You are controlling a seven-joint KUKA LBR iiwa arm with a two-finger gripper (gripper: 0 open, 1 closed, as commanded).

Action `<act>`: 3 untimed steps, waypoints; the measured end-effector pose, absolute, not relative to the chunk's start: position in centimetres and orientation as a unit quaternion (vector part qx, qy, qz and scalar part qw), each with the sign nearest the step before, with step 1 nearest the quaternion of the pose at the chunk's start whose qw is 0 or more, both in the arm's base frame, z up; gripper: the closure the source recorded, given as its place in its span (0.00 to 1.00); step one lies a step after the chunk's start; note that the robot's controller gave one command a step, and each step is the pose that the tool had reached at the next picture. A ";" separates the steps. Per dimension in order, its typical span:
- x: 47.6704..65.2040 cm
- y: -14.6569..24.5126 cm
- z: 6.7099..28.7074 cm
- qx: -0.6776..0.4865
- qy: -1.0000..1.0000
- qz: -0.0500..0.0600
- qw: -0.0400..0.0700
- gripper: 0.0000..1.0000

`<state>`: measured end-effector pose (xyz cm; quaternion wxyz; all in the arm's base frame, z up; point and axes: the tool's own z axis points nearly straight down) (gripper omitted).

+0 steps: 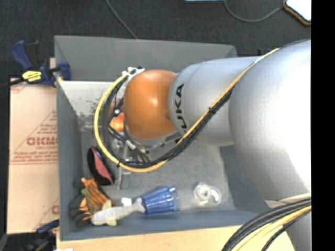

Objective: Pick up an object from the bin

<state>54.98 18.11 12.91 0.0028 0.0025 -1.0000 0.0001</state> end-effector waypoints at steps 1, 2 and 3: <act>55.2 18.0 13.4 0.000 -1.000 -0.001 -0.001 0.00; 60.1 21.5 7.0 0.163 -0.987 -0.001 -0.001 0.00; 60.1 20.4 13.5 0.239 -0.971 -0.001 -0.006 0.00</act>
Offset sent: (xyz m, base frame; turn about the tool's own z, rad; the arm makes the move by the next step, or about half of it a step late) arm 0.0499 0.0353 -0.0591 -0.3247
